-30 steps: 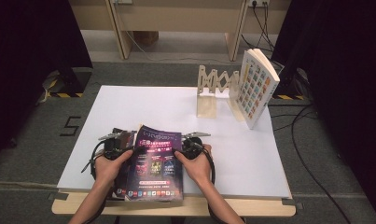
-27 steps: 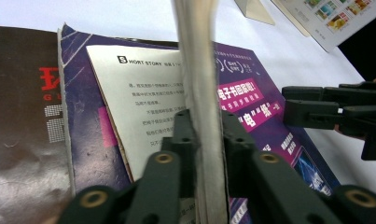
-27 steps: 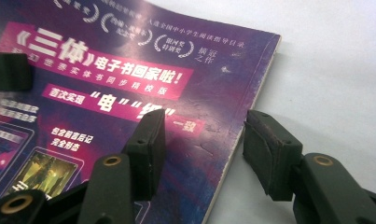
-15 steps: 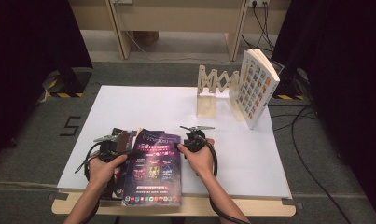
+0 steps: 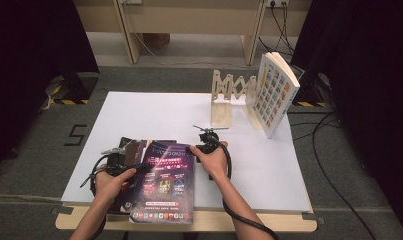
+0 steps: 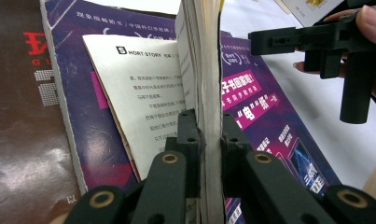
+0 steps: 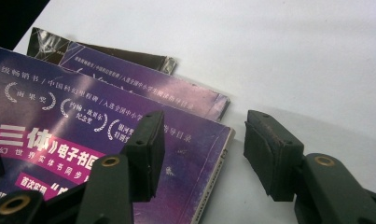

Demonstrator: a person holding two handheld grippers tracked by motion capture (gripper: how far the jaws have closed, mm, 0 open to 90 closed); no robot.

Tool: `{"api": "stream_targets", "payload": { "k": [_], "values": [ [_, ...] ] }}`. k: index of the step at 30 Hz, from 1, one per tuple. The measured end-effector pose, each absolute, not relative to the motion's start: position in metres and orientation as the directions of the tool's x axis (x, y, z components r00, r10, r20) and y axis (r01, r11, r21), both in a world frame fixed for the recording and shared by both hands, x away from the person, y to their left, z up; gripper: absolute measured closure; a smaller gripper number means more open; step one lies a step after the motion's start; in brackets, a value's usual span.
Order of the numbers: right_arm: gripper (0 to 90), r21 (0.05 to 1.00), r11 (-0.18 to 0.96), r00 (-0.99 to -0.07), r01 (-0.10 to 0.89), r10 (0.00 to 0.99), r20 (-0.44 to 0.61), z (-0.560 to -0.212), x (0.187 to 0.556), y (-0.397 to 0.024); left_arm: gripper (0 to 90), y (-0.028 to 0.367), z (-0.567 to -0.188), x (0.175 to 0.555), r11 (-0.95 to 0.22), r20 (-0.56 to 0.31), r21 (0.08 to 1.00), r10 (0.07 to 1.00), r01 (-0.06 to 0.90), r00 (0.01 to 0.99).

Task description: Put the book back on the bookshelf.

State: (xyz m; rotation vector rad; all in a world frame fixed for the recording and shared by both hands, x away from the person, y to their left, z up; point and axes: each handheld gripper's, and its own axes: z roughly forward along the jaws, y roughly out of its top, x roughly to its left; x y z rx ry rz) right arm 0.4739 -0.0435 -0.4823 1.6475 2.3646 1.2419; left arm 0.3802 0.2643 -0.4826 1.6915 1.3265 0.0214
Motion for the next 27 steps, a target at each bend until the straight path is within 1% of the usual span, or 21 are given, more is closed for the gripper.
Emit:
{"api": "stream_targets", "payload": {
  "k": [6, 8, 11, 17, 19, 20, 22, 24, 27],
  "values": [
    [49.3, 0.58, 0.134, -0.446, 0.804, 0.779, 0.439, -0.485, 0.476, -0.04, 81.3, 0.265, -0.485, 0.381, 0.039, -0.504, 0.667, 0.76, 0.744, 0.411],
    [48.6, 0.583, 0.143, -0.453, 0.799, 0.781, 0.429, -0.485, 0.477, -0.038, 81.2, 0.265, -0.485, 0.381, 0.039, -0.503, 0.667, 0.761, 0.744, 0.41],
    [49.3, 0.566, 0.123, -0.435, 0.815, 0.776, 0.458, -0.485, 0.479, -0.038, 81.1, 0.265, -0.486, 0.381, 0.043, -0.504, 0.665, 0.762, 0.746, 0.406],
    [57.8, 0.565, 0.08, -0.415, 0.821, 0.763, 0.496, -0.483, 0.479, -0.045, 80.6, 0.264, -0.487, 0.38, 0.045, -0.496, 0.665, 0.773, 0.745, 0.396],
    [60.3, 0.568, 0.047, -0.413, 0.822, 0.735, 0.537, -0.475, 0.479, -0.049, 80.2, 0.265, -0.487, 0.38, 0.042, -0.491, 0.665, 0.778, 0.746, 0.393],
    [61.9, 0.573, 0.028, -0.423, 0.819, 0.704, 0.571, -0.467, 0.478, -0.052, 80.1, 0.265, -0.488, 0.38, 0.045, -0.491, 0.665, 0.778, 0.746, 0.391],
    [62.6, 0.582, 0.029, -0.443, 0.812, 0.68, 0.585, -0.461, 0.478, -0.053, 80.0, 0.265, -0.489, 0.379, 0.053, -0.495, 0.667, 0.778, 0.744, 0.388],
    [62.5, 0.581, 0.046, -0.447, 0.813, 0.689, 0.571, -0.458, 0.477, -0.051, 80.1, 0.265, -0.489, 0.379, 0.052, -0.492, 0.669, 0.779, 0.742, 0.389],
    [62.4, 0.563, 0.056, -0.435, 0.825, 0.699, 0.567, -0.464, 0.478, -0.051, 80.1, 0.265, -0.489, 0.379, 0.052, -0.491, 0.67, 0.779, 0.741, 0.39]
  ]
}}
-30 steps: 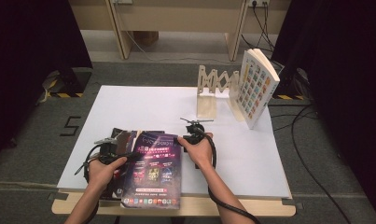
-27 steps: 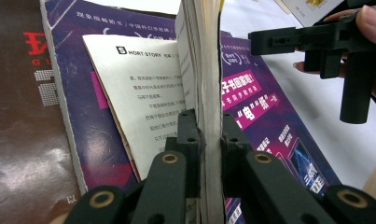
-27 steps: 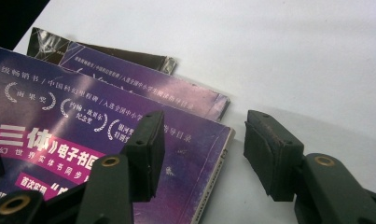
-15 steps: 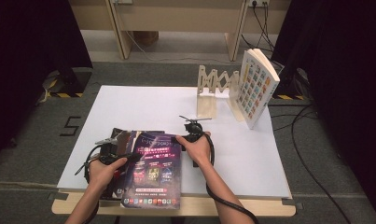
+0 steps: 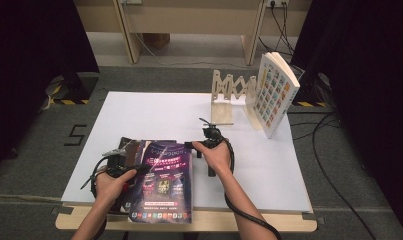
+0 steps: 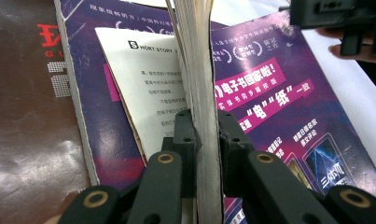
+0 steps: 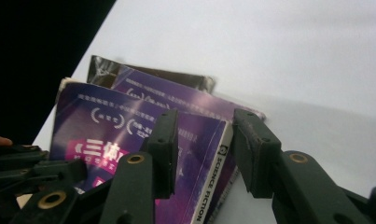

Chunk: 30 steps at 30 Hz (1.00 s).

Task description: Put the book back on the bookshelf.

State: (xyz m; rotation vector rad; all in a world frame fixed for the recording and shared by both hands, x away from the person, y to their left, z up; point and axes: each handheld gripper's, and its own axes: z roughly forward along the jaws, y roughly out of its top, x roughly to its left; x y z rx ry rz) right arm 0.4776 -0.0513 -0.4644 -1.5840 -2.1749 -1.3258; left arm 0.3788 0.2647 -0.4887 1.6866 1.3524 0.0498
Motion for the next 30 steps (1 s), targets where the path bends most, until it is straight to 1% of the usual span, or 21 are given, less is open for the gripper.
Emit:
{"api": "stream_targets", "payload": {
  "k": [2, 5, 7, 13, 21, 24, 27, 30],
  "values": [
    [61.9, 0.543, 0.064, -0.426, 0.837, 0.7, 0.574, -0.468, 0.477, -0.052, 80.1, 0.265, -0.489, 0.379, 0.052, -0.492, 0.67, 0.778, 0.741, 0.39],
    [62.1, 0.495, 0.091, -0.42, 0.864, 0.672, 0.609, -0.475, 0.474, -0.051, 80.1, 0.264, -0.489, 0.379, 0.051, -0.49, 0.67, 0.78, 0.74, 0.39],
    [62.7, 0.501, 0.117, -0.437, 0.857, 0.679, 0.59, -0.477, 0.472, -0.049, 80.0, 0.264, -0.488, 0.379, 0.049, -0.486, 0.672, 0.781, 0.739, 0.391],
    [64.6, 0.512, 0.118, -0.443, 0.851, 0.683, 0.58, -0.477, 0.474, -0.046, 79.8, 0.265, -0.488, 0.378, 0.049, -0.483, 0.671, 0.785, 0.739, 0.387],
    [63.8, 0.508, 0.111, -0.431, 0.854, 0.698, 0.572, -0.481, 0.481, -0.038, 79.6, 0.267, -0.488, 0.378, 0.052, -0.483, 0.672, 0.787, 0.738, 0.384],
    [64.0, 0.492, 0.094, -0.412, 0.865, 0.692, 0.593, -0.482, 0.483, -0.039, 79.6, 0.267, -0.488, 0.378, 0.051, -0.481, 0.674, 0.788, 0.737, 0.385],
    [63.6, 0.501, 0.098, -0.417, 0.86, 0.7, 0.579, -0.484, 0.487, -0.038, 79.7, 0.267, -0.488, 0.378, 0.049, -0.479, 0.674, 0.789, 0.737, 0.386],
    [64.2, 0.489, 0.1, -0.411, 0.866, 0.7, 0.584, -0.483, 0.489, -0.037, 79.5, 0.268, -0.488, 0.378, 0.048, -0.479, 0.673, 0.789, 0.738, 0.385]
  ]
}}
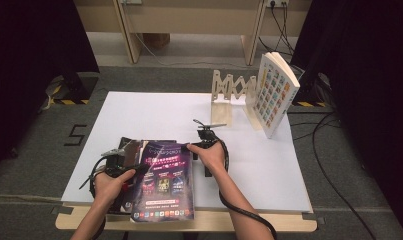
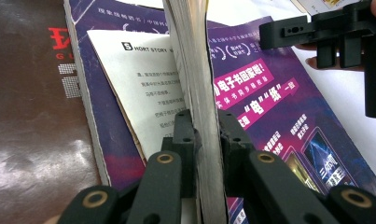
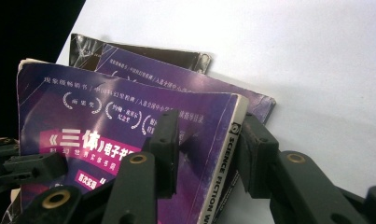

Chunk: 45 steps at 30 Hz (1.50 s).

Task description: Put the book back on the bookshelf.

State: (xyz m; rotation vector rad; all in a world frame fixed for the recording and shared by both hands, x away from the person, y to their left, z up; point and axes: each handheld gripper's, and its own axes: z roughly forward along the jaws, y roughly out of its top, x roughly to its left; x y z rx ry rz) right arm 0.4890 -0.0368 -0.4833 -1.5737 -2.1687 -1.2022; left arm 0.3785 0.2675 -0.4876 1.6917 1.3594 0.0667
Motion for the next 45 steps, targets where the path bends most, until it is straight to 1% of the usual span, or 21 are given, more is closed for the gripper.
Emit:
{"api": "stream_targets", "payload": {
  "k": [3, 7, 11, 16, 18, 20, 21, 23, 32, 40, 45],
  "values": [
    [67.0, 0.485, 0.105, -0.413, 0.868, 0.694, 0.59, -0.484, 0.491, -0.038, 79.5, 0.267, -0.487, 0.379, 0.049, -0.479, 0.673, 0.789, 0.738, 0.385],
    [76.1, 0.497, 0.105, -0.428, 0.861, 0.676, 0.6, -0.476, 0.491, -0.038, 79.3, 0.269, -0.486, 0.378, 0.045, -0.479, 0.67, 0.788, 0.741, 0.386],
    [79.1, 0.5, 0.093, -0.43, 0.861, 0.661, 0.616, -0.467, 0.489, -0.038, 78.1, 0.269, -0.485, 0.378, 0.042, -0.476, 0.68, 0.785, 0.732, 0.397],
    [81.8, 0.525, 0.06, -0.43, 0.849, 0.656, 0.62, -0.453, 0.484, -0.04, 70.7, 0.267, -0.484, 0.379, 0.039, -0.465, 0.701, 0.782, 0.712, 0.415],
    [82.9, 0.534, 0.039, -0.427, 0.844, 0.652, 0.627, -0.446, 0.483, -0.042, 62.3, 0.267, -0.483, 0.38, 0.03, -0.439, 0.711, 0.798, 0.702, 0.411],
    [83.4, 0.552, 0.026, -0.433, 0.834, 0.651, 0.624, -0.44, 0.481, -0.044, 55.5, 0.27, -0.483, 0.38, 0.028, -0.414, 0.722, 0.818, 0.691, 0.399],
    [83.5, 0.563, 0.022, -0.438, 0.826, 0.653, 0.618, -0.437, 0.48, -0.045, 52.1, 0.272, -0.482, 0.38, 0.045, -0.417, 0.726, 0.822, 0.686, 0.387],
    [83.6, 0.577, 0.01, -0.44, 0.817, 0.656, 0.613, -0.429, 0.478, -0.049, 48.4, 0.275, -0.48, 0.381, 0.053, -0.409, 0.735, 0.83, 0.676, 0.379],
    [83.6, 0.615, -0.029, -0.444, 0.788, 0.665, 0.6, -0.413, 0.472, -0.065, 44.8, 0.277, -0.477, 0.38, 0.063, -0.386, 0.76, 0.844, 0.647, 0.372],
    [83.6, 0.651, -0.05, -0.458, 0.757, 0.67, 0.584, -0.404, 0.466, -0.072, 40.2, 0.278, -0.476, 0.38, 0.07, -0.381, 0.771, 0.847, 0.633, 0.37],
    [83.6, 0.665, -0.05, -0.467, 0.745, 0.674, 0.573, -0.397, 0.463, -0.076, 36.8, 0.278, -0.476, 0.38, 0.061, -0.362, 0.779, 0.857, 0.624, 0.368]
  ]
}}
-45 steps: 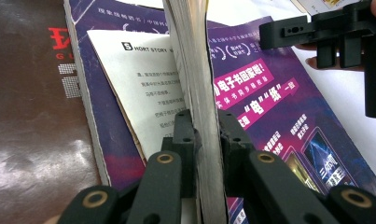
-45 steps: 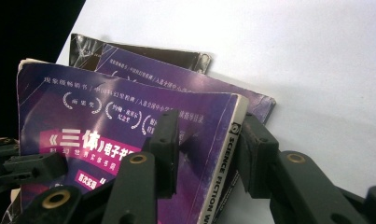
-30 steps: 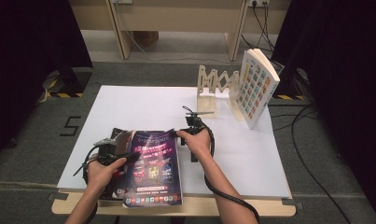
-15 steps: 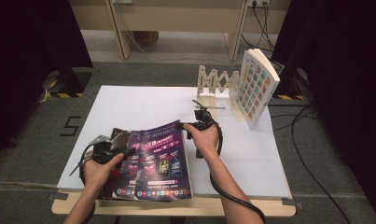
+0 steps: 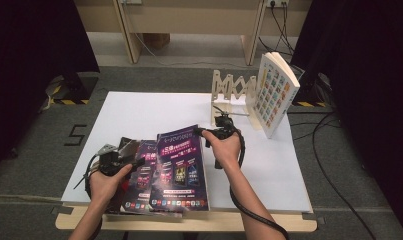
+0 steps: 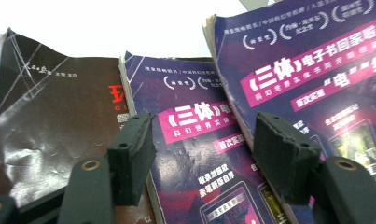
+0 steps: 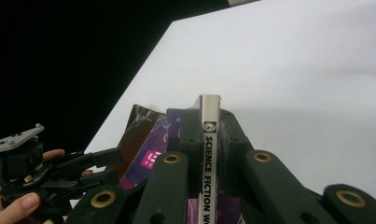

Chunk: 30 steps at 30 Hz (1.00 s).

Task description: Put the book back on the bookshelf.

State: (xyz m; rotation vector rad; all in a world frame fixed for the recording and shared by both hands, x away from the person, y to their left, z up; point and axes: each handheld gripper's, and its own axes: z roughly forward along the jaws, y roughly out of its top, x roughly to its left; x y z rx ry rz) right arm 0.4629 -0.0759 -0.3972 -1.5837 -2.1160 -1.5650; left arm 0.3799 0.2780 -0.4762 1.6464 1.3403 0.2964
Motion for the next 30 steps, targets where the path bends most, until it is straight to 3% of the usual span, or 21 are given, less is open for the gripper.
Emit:
{"api": "stream_targets", "payload": {
  "k": [30],
  "values": [
    [83.6, 0.728, -0.108, -0.487, 0.677, 0.675, 0.553, -0.377, 0.449, -0.102, 36.4, 0.278, -0.476, 0.378, 0.05, -0.335, 0.791, 0.869, 0.61, 0.364]
  ]
}}
